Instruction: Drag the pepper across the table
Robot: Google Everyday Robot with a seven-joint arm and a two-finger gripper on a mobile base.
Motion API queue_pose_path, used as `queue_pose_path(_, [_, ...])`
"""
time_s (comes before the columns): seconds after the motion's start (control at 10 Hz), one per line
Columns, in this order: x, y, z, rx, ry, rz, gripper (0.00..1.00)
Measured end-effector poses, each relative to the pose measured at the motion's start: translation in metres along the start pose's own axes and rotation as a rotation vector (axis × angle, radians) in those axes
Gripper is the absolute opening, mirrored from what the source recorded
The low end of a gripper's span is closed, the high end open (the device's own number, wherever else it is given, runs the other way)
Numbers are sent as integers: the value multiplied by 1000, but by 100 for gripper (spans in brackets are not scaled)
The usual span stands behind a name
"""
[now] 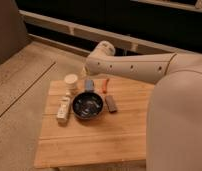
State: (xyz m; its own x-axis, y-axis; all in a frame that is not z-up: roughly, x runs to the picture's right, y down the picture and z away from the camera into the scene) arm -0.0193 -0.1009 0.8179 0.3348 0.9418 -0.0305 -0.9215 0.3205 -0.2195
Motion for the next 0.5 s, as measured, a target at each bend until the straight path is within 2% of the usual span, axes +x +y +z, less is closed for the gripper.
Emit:
queue_pose_path(0.2, [5,-50,13,20,1,62,65])
queue_pose_path(0.5, [18,-86,36,5,0,169,65])
